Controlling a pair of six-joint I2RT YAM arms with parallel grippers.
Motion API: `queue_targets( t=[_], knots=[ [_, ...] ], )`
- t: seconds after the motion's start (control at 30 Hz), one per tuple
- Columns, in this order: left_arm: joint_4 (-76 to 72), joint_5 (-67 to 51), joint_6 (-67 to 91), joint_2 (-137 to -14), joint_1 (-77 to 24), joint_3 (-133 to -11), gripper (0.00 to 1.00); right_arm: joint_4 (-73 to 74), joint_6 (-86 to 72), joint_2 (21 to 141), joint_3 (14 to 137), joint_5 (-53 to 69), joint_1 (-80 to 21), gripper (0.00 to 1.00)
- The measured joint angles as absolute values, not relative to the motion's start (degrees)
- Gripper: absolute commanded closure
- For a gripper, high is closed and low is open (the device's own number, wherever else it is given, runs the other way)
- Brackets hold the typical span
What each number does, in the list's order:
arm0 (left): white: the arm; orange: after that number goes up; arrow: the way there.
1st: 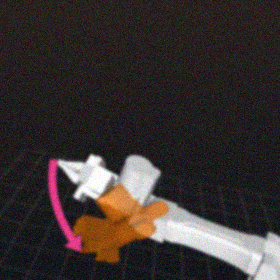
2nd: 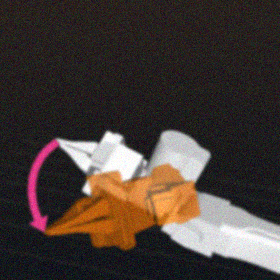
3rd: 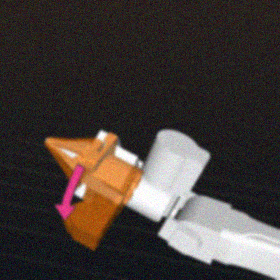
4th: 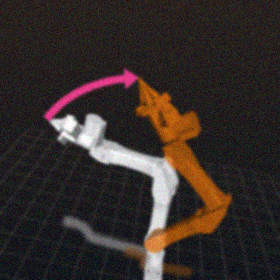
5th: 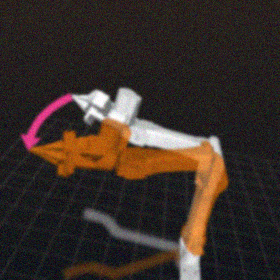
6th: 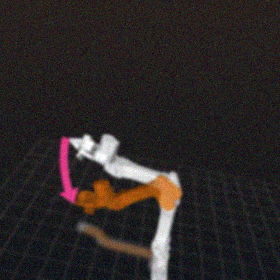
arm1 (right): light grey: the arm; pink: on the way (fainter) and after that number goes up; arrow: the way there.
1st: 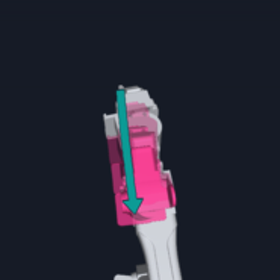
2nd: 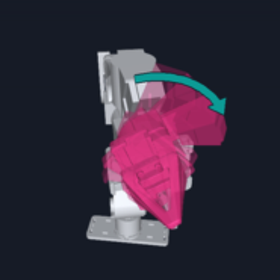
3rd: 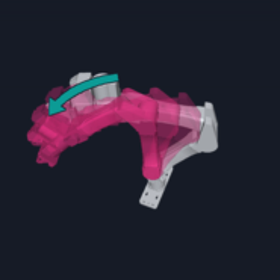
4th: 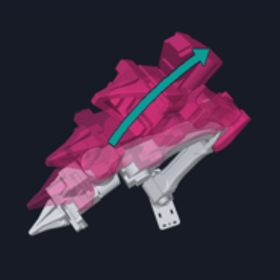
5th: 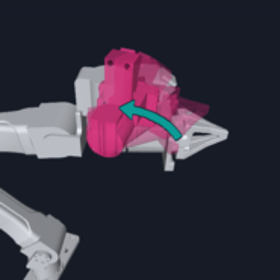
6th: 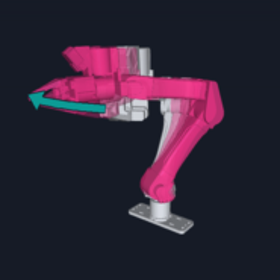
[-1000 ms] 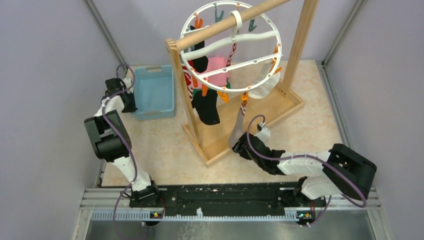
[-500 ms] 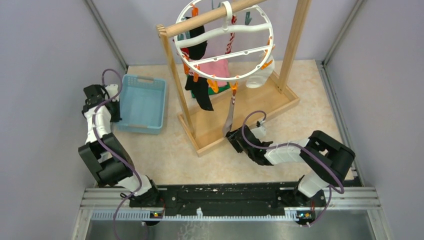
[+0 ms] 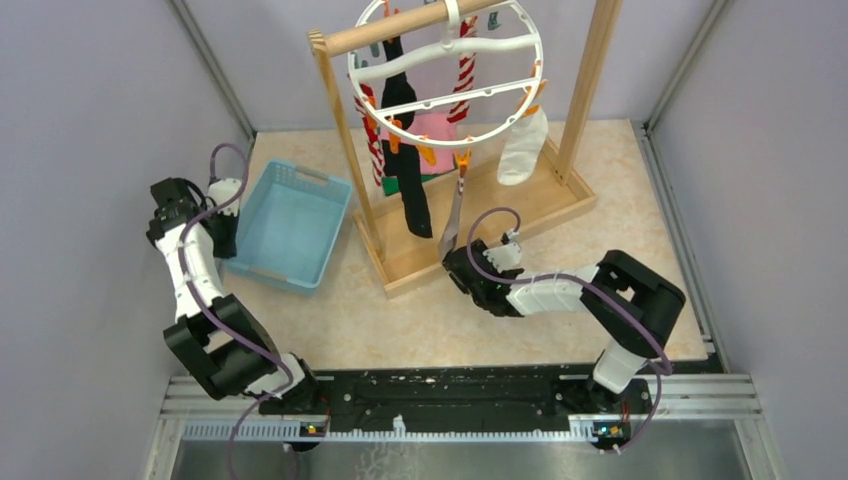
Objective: Remove the socks clipped to the hanger
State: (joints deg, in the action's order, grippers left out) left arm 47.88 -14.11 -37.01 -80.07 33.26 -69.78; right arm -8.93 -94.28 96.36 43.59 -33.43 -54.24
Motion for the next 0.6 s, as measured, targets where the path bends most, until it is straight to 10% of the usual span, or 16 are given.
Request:
queue_targets(
  t=[0.27, 0.6],
  knots=[
    [54.37, -14.2, -50.04, -74.3, 34.81, -71.46, 1.0, -7.92, -79.61, 82.17, 38.06, -39.09, -57.95, 0.06],
    [70.59, -14.5, -73.21, -71.61, 34.87, -75.9, 1.0, -1.89, -64.82, 67.18, 35.53, -37.19, -60.88, 0.01]
  ],
)
